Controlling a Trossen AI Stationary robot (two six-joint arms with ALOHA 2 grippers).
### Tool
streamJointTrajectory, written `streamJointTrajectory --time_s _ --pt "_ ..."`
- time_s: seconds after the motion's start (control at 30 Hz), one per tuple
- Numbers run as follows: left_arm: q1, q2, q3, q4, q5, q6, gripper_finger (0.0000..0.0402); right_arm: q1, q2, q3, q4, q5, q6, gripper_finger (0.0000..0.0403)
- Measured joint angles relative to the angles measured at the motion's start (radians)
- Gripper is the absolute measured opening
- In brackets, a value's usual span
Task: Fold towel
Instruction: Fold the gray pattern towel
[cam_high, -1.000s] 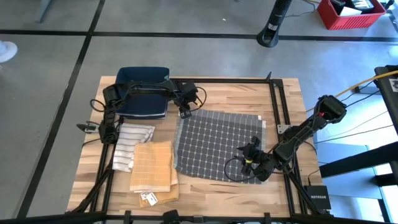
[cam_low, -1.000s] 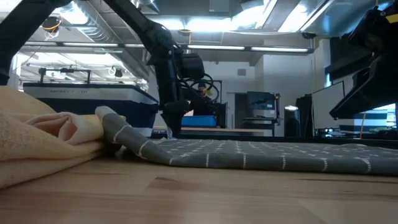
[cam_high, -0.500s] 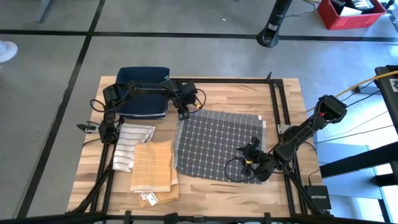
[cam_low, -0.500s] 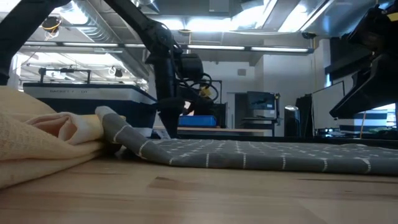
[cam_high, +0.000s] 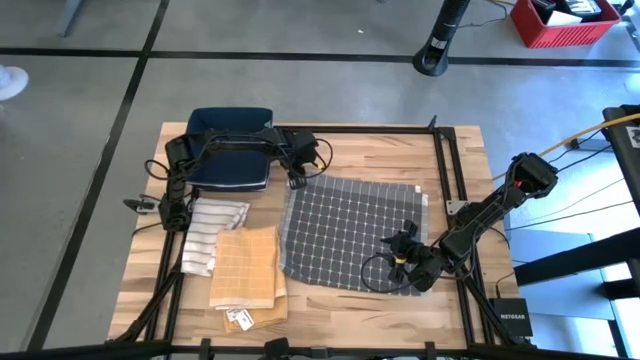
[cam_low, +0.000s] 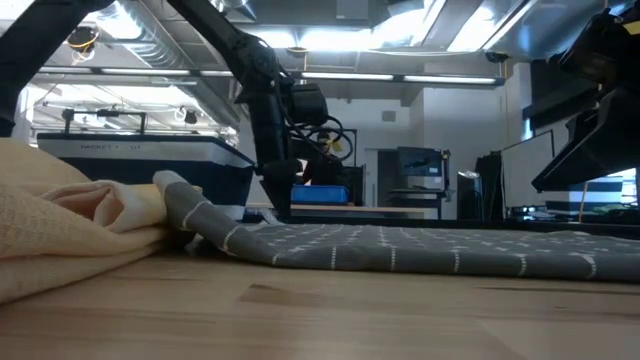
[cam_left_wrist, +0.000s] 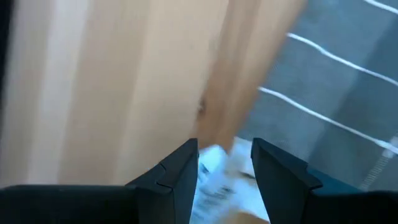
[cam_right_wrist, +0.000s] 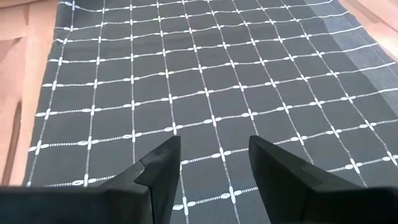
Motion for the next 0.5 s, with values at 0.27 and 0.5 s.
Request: streamJointTrajectory --time_s 0.27,0.5 --pt "-0.002 0.002 -0.021 -0.021 0.082 -0.014 0.0143 0.000 0.000 0.000 0.000 0.000 0.000 0.0193" --pt "-0.001 0.002 -0.048 0.017 0.045 -0.011 0.0143 0.000 0.000 0.000 0.000 0.000 0.000 0.0193"
